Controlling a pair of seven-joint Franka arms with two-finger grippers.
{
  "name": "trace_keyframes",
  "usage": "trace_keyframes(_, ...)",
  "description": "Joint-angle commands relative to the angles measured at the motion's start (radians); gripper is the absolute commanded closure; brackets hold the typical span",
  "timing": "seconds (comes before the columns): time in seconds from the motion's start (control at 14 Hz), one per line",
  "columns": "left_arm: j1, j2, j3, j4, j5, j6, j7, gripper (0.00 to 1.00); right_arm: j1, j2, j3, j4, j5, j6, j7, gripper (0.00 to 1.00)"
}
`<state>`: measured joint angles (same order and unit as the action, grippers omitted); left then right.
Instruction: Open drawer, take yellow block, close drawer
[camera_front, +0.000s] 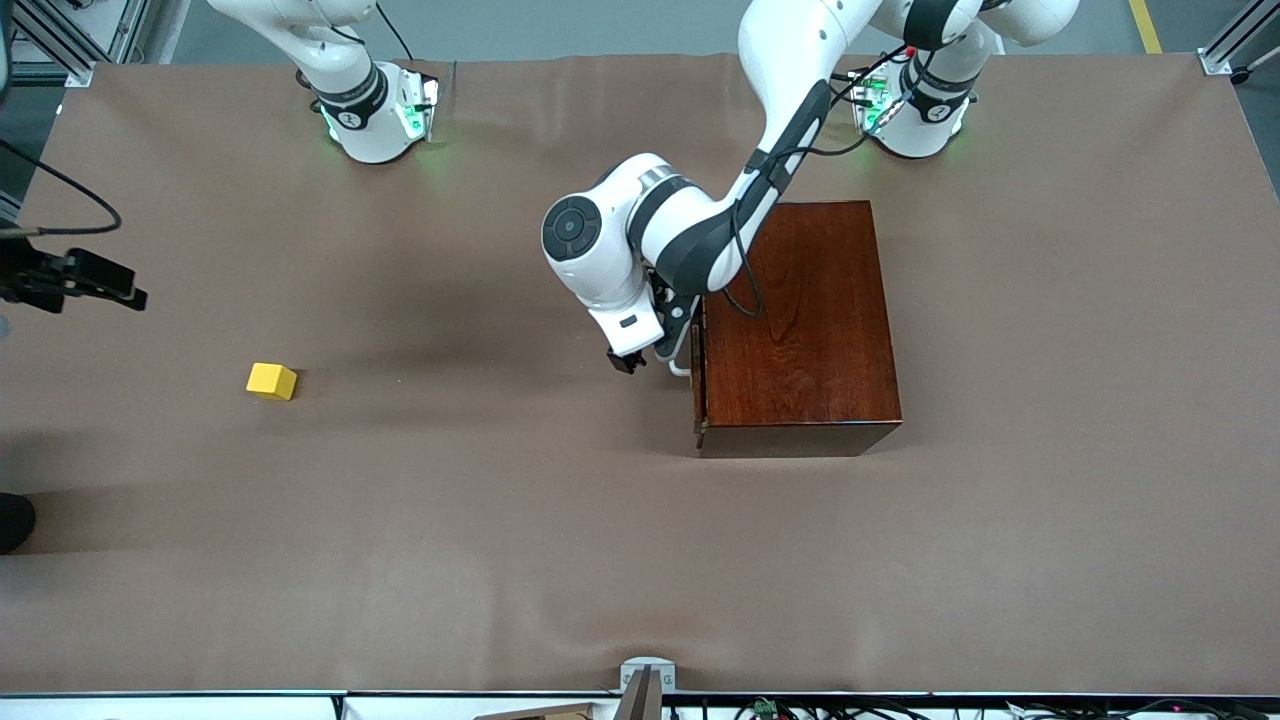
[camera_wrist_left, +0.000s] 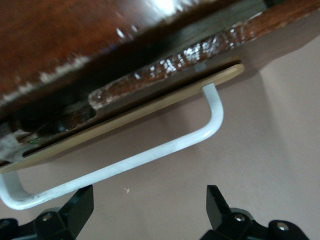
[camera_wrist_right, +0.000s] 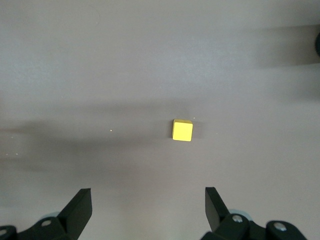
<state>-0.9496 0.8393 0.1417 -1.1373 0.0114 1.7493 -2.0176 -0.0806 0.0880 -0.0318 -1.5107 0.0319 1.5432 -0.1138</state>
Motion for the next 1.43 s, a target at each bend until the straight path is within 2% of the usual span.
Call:
trace_keyframes(0.0, -0.009, -0.028, 0.015, -0.029, 0.033, -0.073, -0.016, 0.0, 0.044, 0.003, -0.036, 0.082, -0.021, -0.069, 0.009, 0.0)
trace_keyframes(0.14, -0.014, -0.029, 0.016, -0.027, 0.033, -0.073, -0.018, 0.0, 0.045, 0.006, -0.039, 0.131, -0.021, -0.147, 0.013, 0.0)
trace_keyframes(0.36, -0.014, -0.045, 0.018, -0.022, 0.032, -0.08, -0.018, 0.0, 0.054, -0.004, -0.045, 0.133, -0.02, -0.199, 0.013, 0.0)
trace_keyframes(0.57, -0.011, -0.081, 0.016, -0.015, 0.033, -0.062, 0.026, 0.0, 0.084, -0.05, -0.063, 0.122, -0.02, -0.198, 0.045, 0.0)
trace_keyframes(0.86, 0.012, -0.232, 0.045, -0.021, 0.035, -0.056, 0.236, 0.0, 0.09, -0.077, -0.062, 0.081, -0.027, -0.189, 0.057, 0.0)
trace_keyframes(1.0, 0.069, -0.31, 0.044, -0.028, 0.036, -0.068, 0.34, 0.0, 0.097, -0.112, -0.065, 0.029, -0.027, -0.163, 0.065, 0.0)
trace_keyframes(1.36, 0.242, -0.456, 0.041, -0.041, 0.022, -0.269, 0.718, 0.0, 0.127, -0.125, -0.094, 0.013, -0.027, -0.156, 0.065, 0.0)
